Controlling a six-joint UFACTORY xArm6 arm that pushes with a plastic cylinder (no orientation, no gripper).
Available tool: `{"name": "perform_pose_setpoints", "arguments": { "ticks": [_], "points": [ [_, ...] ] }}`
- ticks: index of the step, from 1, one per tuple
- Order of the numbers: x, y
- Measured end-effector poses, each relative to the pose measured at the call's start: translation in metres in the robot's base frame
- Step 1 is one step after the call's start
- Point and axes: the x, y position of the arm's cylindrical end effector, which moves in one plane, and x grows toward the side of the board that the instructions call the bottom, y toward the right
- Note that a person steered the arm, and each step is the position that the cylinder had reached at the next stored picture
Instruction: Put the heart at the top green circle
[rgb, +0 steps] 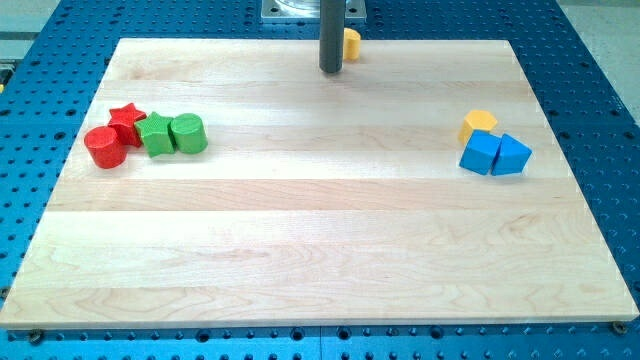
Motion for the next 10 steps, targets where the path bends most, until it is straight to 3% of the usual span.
{"name": "perform_pose_setpoints", "arguments": {
  "ticks": [1, 3, 6, 10],
  "points": [
    [-0.001, 0.062],
    [-0.05, 0.068],
    [-0.005, -0.135],
    [-0.023, -0.152]
  ]
}}
